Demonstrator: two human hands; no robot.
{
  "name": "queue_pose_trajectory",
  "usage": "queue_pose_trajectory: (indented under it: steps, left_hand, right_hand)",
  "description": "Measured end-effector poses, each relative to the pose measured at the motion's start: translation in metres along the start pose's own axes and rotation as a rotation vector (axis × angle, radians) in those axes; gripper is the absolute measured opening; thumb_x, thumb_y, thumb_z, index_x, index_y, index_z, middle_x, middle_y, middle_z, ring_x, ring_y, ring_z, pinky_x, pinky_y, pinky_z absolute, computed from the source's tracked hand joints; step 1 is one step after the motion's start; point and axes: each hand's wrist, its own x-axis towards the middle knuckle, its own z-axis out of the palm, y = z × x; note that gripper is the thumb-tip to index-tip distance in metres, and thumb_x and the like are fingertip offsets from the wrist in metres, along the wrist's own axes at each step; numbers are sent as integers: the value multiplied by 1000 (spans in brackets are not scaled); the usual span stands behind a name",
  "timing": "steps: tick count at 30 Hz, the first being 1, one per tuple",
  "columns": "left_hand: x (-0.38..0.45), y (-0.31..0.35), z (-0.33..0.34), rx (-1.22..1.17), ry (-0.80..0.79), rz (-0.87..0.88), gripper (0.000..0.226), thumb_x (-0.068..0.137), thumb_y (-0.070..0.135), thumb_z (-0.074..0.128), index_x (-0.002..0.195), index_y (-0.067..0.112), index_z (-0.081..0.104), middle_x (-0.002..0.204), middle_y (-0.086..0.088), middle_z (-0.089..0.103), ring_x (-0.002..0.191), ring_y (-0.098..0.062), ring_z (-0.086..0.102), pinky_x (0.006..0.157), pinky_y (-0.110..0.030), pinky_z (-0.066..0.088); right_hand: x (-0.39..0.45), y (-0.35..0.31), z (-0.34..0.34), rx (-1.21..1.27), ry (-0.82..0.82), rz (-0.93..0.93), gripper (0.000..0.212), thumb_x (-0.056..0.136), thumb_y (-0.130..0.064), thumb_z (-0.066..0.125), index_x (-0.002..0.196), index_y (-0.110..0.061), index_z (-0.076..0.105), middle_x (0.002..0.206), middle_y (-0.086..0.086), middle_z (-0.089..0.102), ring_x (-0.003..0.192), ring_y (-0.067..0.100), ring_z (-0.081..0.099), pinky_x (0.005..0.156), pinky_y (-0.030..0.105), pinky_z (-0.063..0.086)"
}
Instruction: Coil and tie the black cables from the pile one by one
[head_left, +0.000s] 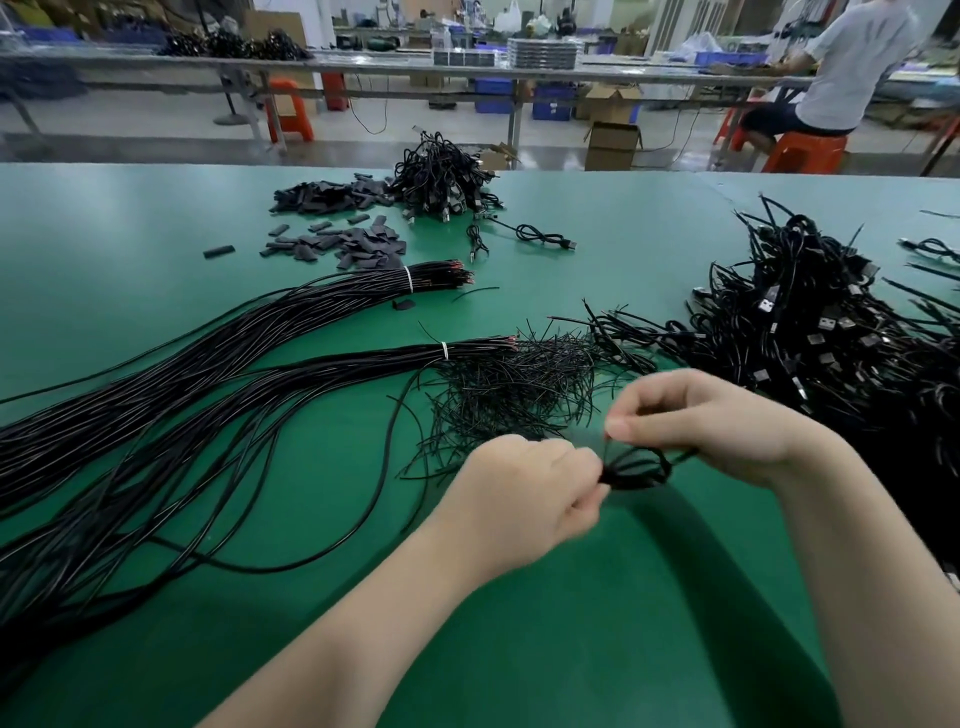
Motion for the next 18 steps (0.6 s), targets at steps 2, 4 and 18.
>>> queue_pose_trajectory:
  steps: [2,4,18]
  left_hand:
    - [-2,7,5,-89,69,-7,29,90,24,44,63,14,48,56,0,46,46,-20,37,49,-27,25]
    - [-4,11,8,-302,154,-209,28,95,26,41,69,19,44,58,7,42,48,-16,37,47,-28,28]
    - [-1,-8,17,-870,402,-953,35,96,46,36,63,38,44,58,16,40,57,-10,35,58,-31,33]
  right_hand:
    - [-1,12,3,241,-92,89,7,69,-10,79,67,-15,74,62,2,64,54,11,57,54,19,47]
    - [7,20,16,453,-78,91,15,65,-1,70,65,-16,73,62,2,63,55,9,57,56,18,47]
    - [43,15,74,250,360,-257,19,88,-7,66,72,-16,65,65,-6,63,62,8,55,63,22,44]
